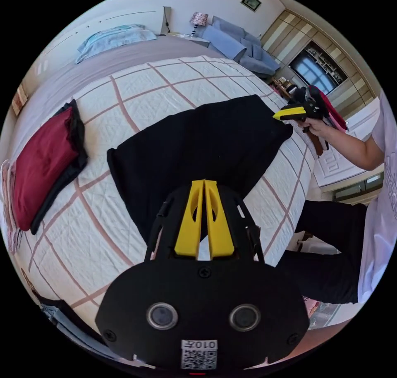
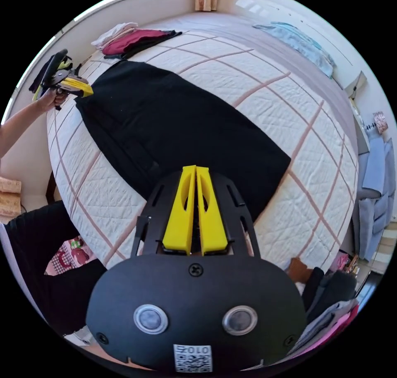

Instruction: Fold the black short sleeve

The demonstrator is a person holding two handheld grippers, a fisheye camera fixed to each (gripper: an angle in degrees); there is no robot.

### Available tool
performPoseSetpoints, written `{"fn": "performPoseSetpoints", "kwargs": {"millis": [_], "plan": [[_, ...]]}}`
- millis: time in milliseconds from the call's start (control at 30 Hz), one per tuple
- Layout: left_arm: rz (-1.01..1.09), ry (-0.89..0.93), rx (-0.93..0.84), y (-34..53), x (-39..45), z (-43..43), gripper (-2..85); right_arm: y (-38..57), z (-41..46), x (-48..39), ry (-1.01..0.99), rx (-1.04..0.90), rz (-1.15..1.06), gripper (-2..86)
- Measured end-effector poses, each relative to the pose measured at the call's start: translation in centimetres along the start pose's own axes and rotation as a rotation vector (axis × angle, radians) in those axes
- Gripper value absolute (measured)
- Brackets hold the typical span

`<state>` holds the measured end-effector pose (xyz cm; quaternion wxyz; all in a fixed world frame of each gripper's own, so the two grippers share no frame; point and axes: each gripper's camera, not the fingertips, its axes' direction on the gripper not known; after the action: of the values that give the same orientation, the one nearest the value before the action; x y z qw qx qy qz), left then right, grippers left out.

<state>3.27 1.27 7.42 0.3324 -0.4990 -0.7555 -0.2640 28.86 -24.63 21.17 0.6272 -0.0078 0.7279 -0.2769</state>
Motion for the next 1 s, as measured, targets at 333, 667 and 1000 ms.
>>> {"fn": "performPoseSetpoints", "kwargs": {"millis": [333, 667, 1000], "plan": [[0.280, 0.122, -0.261, 4.4, 4.9, 5.2, -0.2, 1.5, -2.0, -4.3, -0.103, -0.153, -0.263, 1.2], [-0.466, 0.026, 0.014, 10.4, -4.2, 3.2, 0.2, -6.4, -2.9, -1.2, -0.139, -0.183, -0.108, 2.7], [-0.859, -0.055, 0.213, 17.5, -6.8, 2.6, 9.6, -24.7, -10.5, -1.7, -0.265, 0.231, -0.365, 7.4]]}}
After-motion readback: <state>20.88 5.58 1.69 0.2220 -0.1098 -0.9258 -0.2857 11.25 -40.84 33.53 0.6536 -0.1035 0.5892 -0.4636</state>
